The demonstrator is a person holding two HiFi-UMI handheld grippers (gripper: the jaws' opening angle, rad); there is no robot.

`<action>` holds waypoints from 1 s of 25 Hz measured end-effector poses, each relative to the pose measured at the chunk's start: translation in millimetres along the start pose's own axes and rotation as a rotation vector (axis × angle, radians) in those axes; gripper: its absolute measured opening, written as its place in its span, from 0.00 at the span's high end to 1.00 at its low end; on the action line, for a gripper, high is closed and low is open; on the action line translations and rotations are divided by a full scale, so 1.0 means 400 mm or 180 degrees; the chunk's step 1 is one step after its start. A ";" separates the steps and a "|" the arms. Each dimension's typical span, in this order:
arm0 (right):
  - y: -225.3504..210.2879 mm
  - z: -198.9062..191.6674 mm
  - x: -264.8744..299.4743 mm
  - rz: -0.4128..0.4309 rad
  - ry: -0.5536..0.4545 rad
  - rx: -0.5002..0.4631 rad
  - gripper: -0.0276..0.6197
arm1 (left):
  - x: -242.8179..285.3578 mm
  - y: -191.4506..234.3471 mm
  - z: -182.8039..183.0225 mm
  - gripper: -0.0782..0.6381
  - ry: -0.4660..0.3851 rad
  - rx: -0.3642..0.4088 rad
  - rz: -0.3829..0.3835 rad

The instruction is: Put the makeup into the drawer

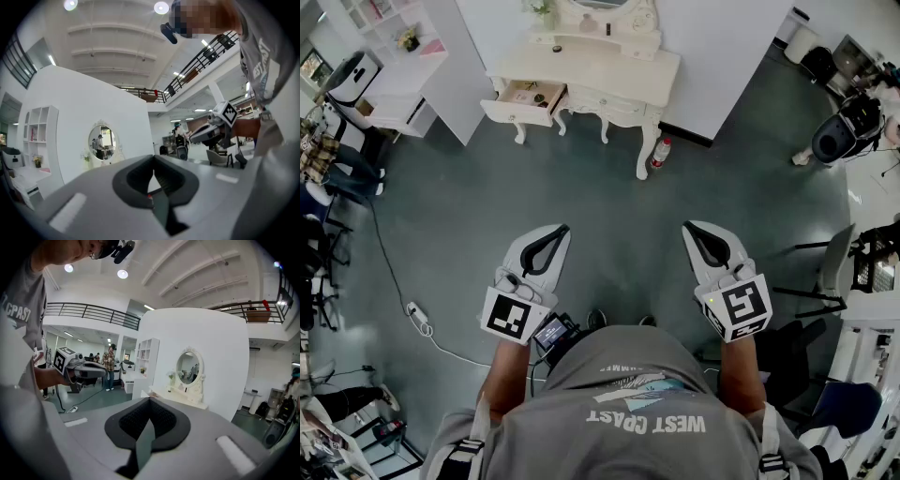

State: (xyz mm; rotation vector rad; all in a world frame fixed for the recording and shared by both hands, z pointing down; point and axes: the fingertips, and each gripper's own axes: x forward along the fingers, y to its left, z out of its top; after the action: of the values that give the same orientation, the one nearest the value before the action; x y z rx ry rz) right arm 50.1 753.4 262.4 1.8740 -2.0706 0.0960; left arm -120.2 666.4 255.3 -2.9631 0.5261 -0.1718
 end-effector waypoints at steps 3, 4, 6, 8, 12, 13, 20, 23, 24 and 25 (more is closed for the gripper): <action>0.013 0.003 0.025 -0.0024 0.0006 -0.0005 0.96 | -0.003 0.027 -0.010 0.89 -0.0022 -0.0002 -0.0018; 0.017 0.004 0.033 -0.0033 0.0010 -0.0005 0.96 | -0.005 0.036 -0.014 0.89 -0.0025 -0.0002 -0.0024; 0.026 0.008 0.049 -0.0052 0.0016 -0.0004 0.96 | -0.007 0.056 -0.020 0.89 -0.0027 -0.0005 -0.0038; 0.033 0.013 0.065 -0.0071 0.0021 0.0003 0.96 | -0.008 0.076 -0.025 0.89 -0.0033 -0.0012 -0.0053; 0.045 0.024 0.103 -0.0105 0.0027 0.0024 0.96 | -0.011 0.118 -0.034 0.89 -0.0041 -0.0029 -0.0081; 0.046 0.028 0.113 -0.0119 0.0023 0.0028 0.96 | -0.012 0.129 -0.036 0.89 -0.0042 -0.0032 -0.0086; 0.027 0.053 0.167 -0.0166 -0.0087 0.0170 0.95 | 0.006 0.176 -0.049 0.89 -0.0066 -0.0043 -0.0091; 0.000 0.063 0.194 -0.0182 -0.0151 0.0249 0.95 | 0.020 0.192 -0.055 0.89 -0.0049 -0.0065 -0.0060; -0.012 0.066 0.204 -0.0179 -0.0172 0.0269 0.95 | 0.028 0.197 -0.058 0.89 -0.0032 -0.0075 -0.0050; -0.024 0.067 0.215 -0.0172 -0.0186 0.0282 0.95 | 0.037 0.203 -0.061 0.89 -0.0016 -0.0083 -0.0040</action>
State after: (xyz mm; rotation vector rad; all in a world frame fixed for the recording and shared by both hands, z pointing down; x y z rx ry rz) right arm 48.1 662.6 261.0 2.0063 -2.0840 0.1231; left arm -136.9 583.2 269.0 -2.9918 0.5131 -0.1597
